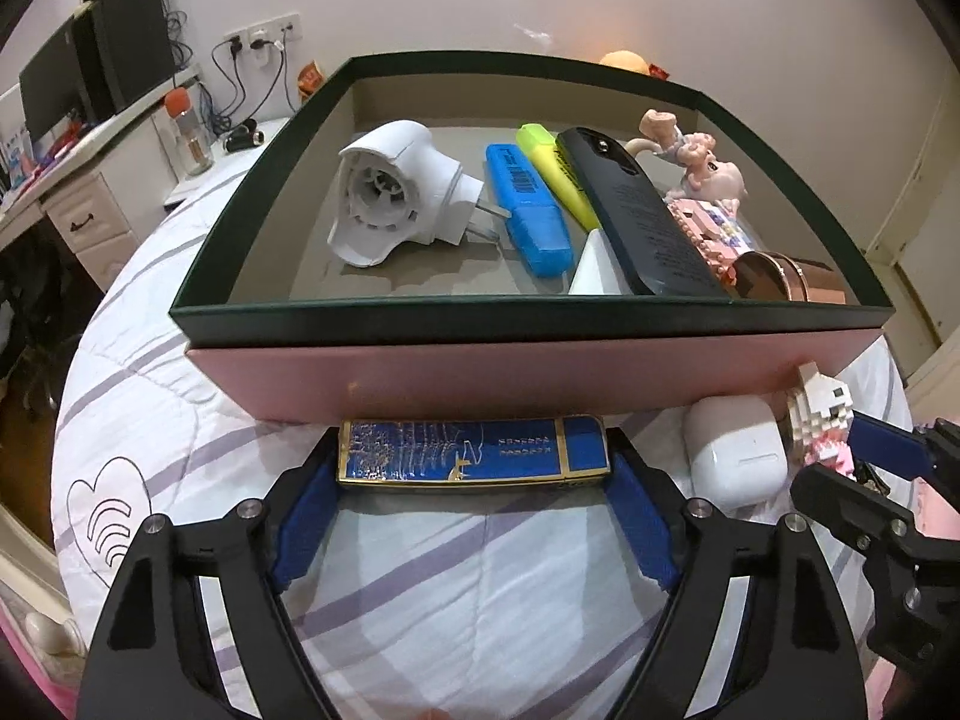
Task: Organize rigid objects
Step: 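Carry the blue box and Hello Kitty toy into the box and open both tools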
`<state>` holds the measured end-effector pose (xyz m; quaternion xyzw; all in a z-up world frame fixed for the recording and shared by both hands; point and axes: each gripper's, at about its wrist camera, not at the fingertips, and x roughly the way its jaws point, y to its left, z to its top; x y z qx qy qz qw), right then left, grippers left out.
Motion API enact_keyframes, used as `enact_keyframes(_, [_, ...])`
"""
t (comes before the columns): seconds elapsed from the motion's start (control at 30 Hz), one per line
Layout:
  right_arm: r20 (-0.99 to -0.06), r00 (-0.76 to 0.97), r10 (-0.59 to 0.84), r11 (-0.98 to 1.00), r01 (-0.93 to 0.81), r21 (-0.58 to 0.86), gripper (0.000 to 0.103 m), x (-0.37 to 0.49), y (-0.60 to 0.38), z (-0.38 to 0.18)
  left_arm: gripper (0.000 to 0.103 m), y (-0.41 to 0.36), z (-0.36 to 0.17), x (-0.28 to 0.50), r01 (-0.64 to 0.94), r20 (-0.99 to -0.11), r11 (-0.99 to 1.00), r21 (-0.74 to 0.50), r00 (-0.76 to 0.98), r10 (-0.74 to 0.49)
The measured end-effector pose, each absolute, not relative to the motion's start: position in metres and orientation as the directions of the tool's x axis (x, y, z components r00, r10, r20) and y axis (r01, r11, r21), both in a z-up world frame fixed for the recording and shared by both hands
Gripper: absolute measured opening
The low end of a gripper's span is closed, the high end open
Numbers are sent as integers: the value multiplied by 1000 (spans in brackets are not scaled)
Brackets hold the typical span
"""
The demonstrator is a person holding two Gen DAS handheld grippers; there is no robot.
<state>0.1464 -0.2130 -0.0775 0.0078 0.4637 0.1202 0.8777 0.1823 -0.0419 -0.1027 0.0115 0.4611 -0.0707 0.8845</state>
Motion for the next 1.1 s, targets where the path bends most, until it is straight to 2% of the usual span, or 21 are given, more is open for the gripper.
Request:
enact_keyframes(0.3, [-816, 541, 203, 974, -196, 112, 49, 147, -208, -81, 83, -37, -98, 174, 141, -820, 988, -65, 557, -134])
enact_keyframes(0.57, [-793, 552, 260, 964, -199, 177, 49, 135, -219, -66, 83, -24, -83, 157, 136, -817, 989, -63, 562, -130])
enact_keyframes(0.8, [-744, 591, 310, 950, -227, 215, 49, 128, -218, -35, 83, -15, -40, 146, 154, -773, 987, -56, 618, -140])
enact_keyframes(1.1, [-686, 662, 301, 951, -261, 166, 49, 176, -212, 14, 83, -23, 14, 198, 180, -716, 983, -28, 683, -146])
